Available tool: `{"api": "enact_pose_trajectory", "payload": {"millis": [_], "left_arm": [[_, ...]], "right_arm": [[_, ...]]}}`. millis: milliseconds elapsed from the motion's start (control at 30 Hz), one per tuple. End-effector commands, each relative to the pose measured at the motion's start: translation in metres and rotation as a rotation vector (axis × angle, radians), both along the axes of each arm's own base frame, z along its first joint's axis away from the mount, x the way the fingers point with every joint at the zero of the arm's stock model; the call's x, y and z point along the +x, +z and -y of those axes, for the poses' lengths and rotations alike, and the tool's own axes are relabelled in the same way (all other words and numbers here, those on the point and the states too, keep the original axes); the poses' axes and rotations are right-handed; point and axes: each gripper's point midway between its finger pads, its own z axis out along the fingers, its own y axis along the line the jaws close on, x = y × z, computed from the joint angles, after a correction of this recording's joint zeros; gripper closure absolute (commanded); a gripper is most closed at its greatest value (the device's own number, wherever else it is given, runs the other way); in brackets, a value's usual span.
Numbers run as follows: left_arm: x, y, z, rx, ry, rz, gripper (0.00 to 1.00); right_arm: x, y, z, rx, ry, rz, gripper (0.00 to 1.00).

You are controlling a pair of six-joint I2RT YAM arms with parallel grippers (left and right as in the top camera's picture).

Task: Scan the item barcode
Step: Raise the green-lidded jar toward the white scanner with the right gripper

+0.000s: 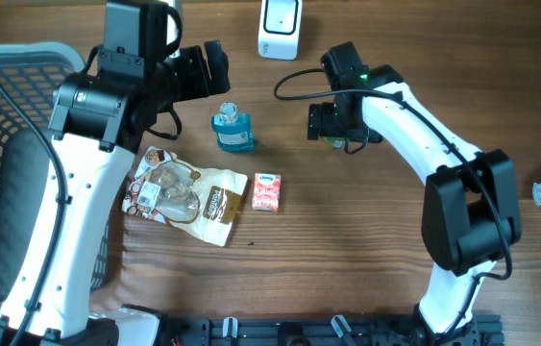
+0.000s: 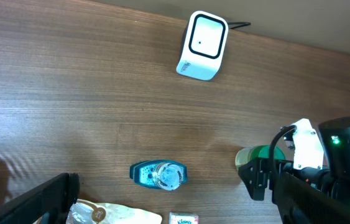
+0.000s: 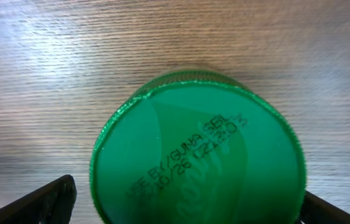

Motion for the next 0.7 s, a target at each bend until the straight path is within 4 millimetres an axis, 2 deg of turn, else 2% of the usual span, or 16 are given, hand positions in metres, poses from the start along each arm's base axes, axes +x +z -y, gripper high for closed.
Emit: {"api": "enact_pose_trajectory", "payload": {"millis": [0, 133, 300, 367, 500, 667], "left_arm": [[0.0, 0.0, 0.0, 0.001, 0.009, -0.001, 0.0], [0.0, 0.0, 0.0, 0.002, 0.009, -0.002, 0.0], [0.0, 0.0, 0.0, 0.002, 0.009, -0.002, 0.0], [0.0, 0.0, 0.0, 0.002, 0.009, -0.002, 0.0], [0.0, 0.0, 0.0, 0.002, 0.009, -0.002, 0.0], [0.0, 0.0, 0.0, 0.002, 0.009, -0.002, 0.0]], "right_arm": [[0.001, -0.002, -0.004, 0.098, -0.095, -0.033, 0.0], [0.011, 0.0, -0.006, 0.11, -0.085, 0.007, 0.0], [0.014, -0.001, -0.007, 0.112, -0.07, 0.02, 0.0], [0.015, -0.007, -0.008, 0.107, -0.06, 0.014, 0.0], [0.012, -0.035, -0.007, 0.09, -0.055, -0.04, 0.0], [0.024, -0.036, -0.005, 0.079, -0.055, 0.006, 0.0]]}}
